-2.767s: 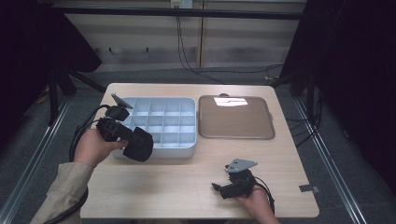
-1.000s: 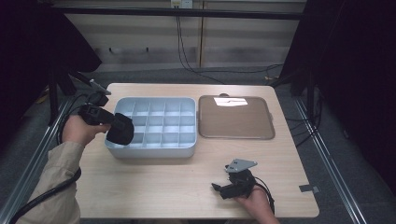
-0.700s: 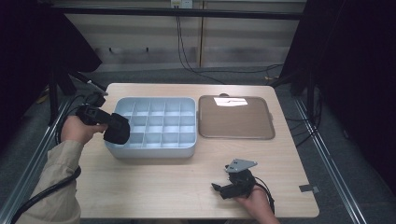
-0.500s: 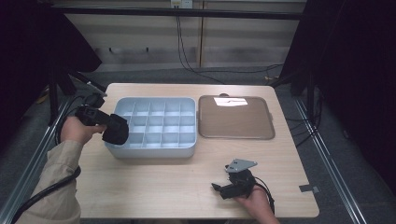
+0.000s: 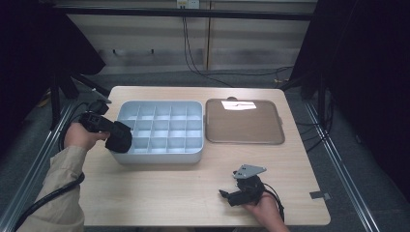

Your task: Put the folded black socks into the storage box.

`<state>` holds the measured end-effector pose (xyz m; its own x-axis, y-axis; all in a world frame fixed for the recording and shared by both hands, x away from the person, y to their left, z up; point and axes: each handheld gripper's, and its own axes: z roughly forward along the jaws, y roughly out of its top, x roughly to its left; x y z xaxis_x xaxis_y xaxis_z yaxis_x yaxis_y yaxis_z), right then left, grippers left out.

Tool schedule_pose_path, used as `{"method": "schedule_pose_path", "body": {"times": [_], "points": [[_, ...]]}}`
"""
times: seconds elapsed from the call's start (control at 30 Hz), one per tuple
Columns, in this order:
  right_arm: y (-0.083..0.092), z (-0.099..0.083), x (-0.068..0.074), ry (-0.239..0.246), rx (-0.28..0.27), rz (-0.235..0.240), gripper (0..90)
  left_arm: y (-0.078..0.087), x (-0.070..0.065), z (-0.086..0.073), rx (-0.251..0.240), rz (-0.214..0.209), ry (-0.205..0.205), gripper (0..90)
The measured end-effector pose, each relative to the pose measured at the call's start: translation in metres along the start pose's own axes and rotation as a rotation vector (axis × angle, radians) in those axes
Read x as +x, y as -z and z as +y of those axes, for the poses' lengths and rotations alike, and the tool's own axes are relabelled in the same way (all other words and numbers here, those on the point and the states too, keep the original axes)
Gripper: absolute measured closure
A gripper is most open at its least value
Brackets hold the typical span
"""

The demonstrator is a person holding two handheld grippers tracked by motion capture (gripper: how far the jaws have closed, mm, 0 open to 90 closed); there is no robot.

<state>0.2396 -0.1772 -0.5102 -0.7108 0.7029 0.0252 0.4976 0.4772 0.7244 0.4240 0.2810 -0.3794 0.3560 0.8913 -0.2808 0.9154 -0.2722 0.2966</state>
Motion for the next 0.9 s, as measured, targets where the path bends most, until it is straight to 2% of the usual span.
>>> {"method": "schedule_pose_path", "body": {"times": [0.17, 0.47, 0.9], "points": [[0.0, 0.0, 0.0, 0.001, 0.0, 0.0, 14.0, -0.007, 0.003, -0.001, 0.013, 0.001, 0.01, 69.2], [0.0, 0.0, 0.0, 0.001, 0.0, 0.0, 14.0, -0.017, 0.005, -0.002, 0.044, 0.032, 0.012, 68.9], [0.0, 0.0, 0.0, -0.001, 0.0, -0.001, 14.0, -0.026, -0.001, -0.001, 0.078, 0.09, 0.011, 69.2]]}}
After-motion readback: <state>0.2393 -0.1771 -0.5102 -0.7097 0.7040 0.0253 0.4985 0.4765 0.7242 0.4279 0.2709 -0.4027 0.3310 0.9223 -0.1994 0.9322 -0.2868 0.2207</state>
